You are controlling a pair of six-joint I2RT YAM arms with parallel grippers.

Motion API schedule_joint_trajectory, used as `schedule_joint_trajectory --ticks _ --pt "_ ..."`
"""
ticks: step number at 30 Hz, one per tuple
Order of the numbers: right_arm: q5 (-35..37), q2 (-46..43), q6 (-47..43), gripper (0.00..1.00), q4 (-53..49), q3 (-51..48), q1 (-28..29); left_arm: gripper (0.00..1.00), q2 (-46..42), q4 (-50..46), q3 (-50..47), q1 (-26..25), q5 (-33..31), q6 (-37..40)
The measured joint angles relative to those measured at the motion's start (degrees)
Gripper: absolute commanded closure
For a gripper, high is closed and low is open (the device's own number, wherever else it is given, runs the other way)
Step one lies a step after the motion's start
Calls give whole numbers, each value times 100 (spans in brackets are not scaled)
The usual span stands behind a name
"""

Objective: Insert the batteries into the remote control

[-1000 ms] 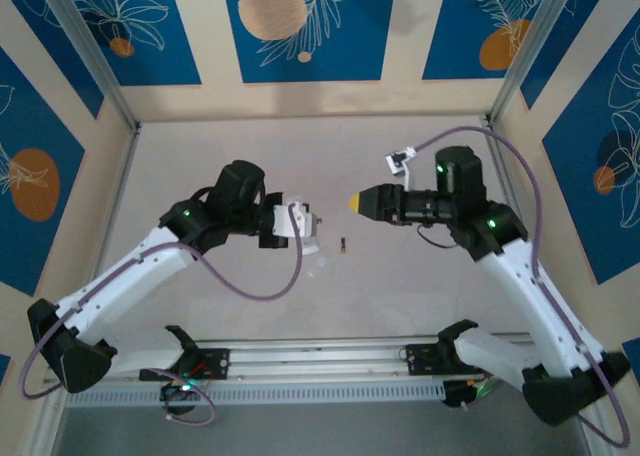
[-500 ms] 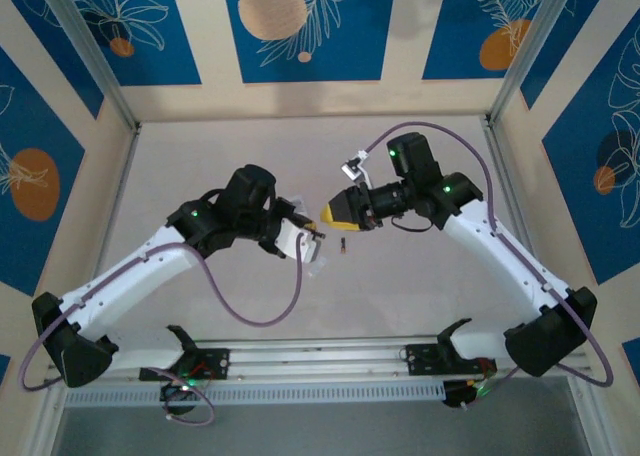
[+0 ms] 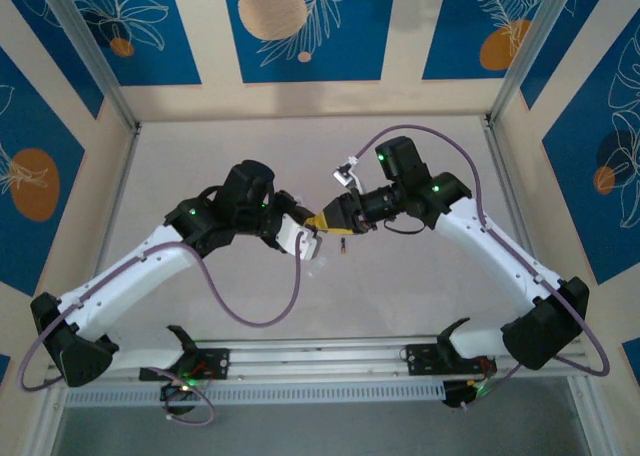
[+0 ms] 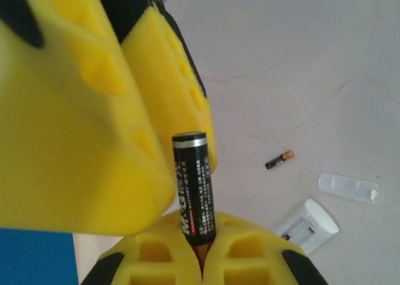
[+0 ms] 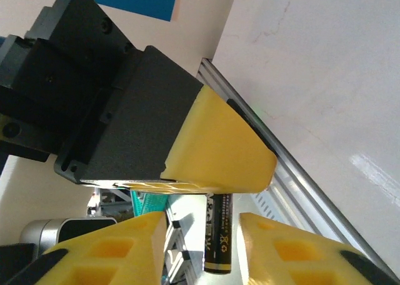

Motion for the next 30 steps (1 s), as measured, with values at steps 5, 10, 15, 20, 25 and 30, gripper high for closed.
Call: schedule_joint_trajectory --ticks 5,10,15,20,25,30 --pt "70 0 22 78 -2 0 26 100 0 2 63 -2 31 20" --pt "105 2 42 87 -4 0 37 100 0 4 85 -11 61 22" --pt "188 2 74 91 22 0 37 30 0 109 87 -13 72 -162" --pt "931 -83 238 91 289 -79 -144 0 48 531 481 2 -149 -2188" --pt "2409 -66 205 90 750 -358 -4 0 -374 809 435 608 -341 -5239" --pt "3956 887 59 91 1290 -433 723 0 -909 776 -81 2295 81 -8454"
